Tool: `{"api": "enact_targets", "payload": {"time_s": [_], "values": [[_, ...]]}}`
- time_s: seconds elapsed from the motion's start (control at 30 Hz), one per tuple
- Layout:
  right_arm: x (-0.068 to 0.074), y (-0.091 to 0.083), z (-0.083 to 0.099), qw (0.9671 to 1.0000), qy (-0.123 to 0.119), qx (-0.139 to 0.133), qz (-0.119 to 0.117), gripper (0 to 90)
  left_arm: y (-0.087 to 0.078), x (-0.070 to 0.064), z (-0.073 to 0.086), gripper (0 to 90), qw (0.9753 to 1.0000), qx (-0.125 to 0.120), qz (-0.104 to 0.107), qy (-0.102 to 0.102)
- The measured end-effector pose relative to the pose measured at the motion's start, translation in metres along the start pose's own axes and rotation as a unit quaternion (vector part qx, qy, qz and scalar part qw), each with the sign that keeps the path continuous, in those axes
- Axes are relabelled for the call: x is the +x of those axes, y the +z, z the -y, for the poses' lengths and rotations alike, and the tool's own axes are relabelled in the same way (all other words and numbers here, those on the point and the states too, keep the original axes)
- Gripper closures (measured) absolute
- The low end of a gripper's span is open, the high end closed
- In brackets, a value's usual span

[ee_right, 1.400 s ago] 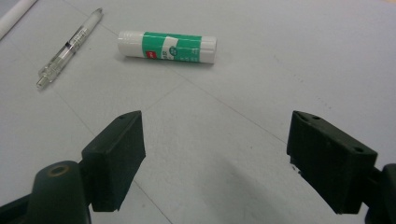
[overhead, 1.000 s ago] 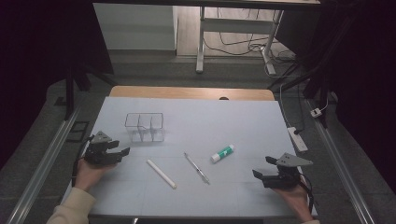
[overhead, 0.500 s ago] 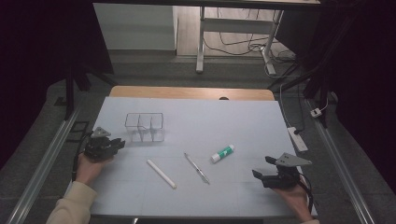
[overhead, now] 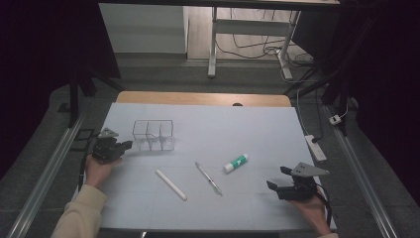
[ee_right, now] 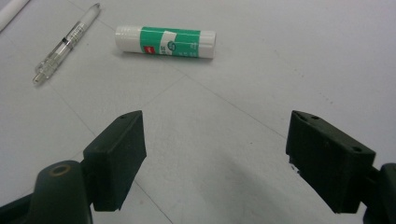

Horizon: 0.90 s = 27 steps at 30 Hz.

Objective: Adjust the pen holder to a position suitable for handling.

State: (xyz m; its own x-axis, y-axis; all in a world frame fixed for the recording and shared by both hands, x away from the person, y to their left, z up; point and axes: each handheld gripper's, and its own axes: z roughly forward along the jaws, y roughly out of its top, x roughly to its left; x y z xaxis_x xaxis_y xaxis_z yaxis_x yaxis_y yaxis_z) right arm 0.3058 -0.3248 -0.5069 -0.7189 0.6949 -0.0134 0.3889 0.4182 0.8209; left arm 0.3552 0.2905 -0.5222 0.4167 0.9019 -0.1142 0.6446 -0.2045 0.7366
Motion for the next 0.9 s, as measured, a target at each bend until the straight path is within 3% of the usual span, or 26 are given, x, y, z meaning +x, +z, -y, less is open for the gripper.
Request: {"api": "enact_targets", "payload": {"time_s": [0.17,0.2,0.4,0.9], "values": [[0.0,0.001,0.0,1.0,-0.002,0.002,-0.002,19.5,0.006,0.002,-0.005,88.9,1.0,-0.002,0.001,0.0],[0.0,0.001,0.0,1.0,-0.001,0.002,-0.002,19.5,0.008,0.004,-0.007,88.9,0.9999,-0.008,0.013,-0.007],[0.0,0.001,0.001,1.0,0.0,0.004,-0.001,19.5,0.017,0.008,-0.01,88.9,0.9998,-0.008,0.017,-0.011],[0.0,0.003,0.001,1.0,0.001,0.008,-0.002,19.6,0.021,0.006,-0.014,89.0,0.9997,-0.008,0.023,-0.01]]}}
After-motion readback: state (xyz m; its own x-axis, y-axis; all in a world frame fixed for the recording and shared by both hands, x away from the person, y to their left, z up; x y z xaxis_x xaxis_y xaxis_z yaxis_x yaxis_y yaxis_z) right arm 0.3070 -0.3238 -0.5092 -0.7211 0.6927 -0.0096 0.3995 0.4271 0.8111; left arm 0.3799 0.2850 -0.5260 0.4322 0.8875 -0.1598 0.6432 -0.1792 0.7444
